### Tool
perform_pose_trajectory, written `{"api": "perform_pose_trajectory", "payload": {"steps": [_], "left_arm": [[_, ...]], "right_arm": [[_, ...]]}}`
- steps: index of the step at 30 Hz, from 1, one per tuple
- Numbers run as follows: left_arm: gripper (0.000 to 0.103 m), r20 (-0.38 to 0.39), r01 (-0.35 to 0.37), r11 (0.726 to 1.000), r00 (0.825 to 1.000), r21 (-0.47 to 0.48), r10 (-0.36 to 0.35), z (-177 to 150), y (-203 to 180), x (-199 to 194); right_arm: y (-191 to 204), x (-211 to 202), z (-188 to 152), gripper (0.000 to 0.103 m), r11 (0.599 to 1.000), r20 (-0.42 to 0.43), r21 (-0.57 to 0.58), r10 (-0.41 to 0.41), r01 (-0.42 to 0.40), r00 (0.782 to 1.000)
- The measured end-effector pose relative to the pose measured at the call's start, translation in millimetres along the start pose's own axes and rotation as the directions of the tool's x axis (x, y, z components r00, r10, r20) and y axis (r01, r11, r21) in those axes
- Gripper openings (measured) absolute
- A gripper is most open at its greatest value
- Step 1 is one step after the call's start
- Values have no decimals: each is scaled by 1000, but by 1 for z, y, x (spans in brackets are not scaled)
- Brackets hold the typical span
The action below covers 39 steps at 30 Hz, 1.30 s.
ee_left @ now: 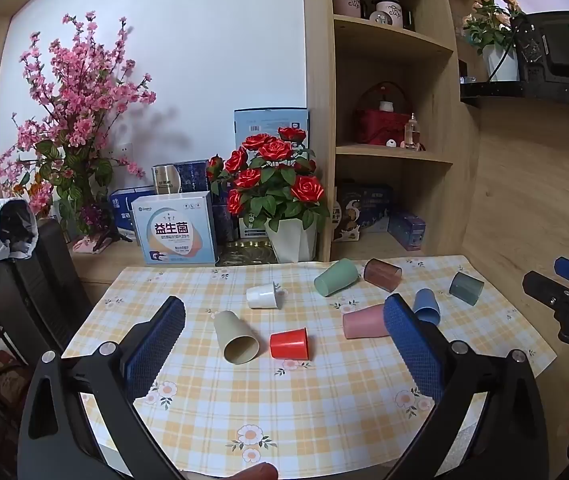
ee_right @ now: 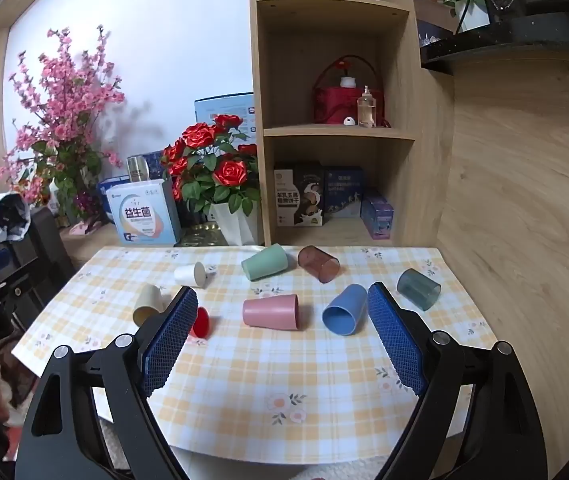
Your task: Flip cup upside down
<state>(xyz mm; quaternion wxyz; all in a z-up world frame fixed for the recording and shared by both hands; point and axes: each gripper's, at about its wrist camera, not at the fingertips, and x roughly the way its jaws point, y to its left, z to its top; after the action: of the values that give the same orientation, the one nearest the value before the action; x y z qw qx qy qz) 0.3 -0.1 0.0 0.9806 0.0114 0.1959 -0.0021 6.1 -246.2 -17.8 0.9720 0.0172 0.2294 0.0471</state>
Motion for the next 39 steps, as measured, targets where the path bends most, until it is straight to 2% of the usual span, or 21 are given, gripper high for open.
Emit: {"api": "perform_pose_trajectory", "payload": {"steps": [39], "left_arm": [[97, 9, -2, 1000, 1000, -2, 2, 1, 3, -6]], "right_arm": [[-5, 3, -2, 84, 1000, -9, 12, -9, 9, 1000]]}}
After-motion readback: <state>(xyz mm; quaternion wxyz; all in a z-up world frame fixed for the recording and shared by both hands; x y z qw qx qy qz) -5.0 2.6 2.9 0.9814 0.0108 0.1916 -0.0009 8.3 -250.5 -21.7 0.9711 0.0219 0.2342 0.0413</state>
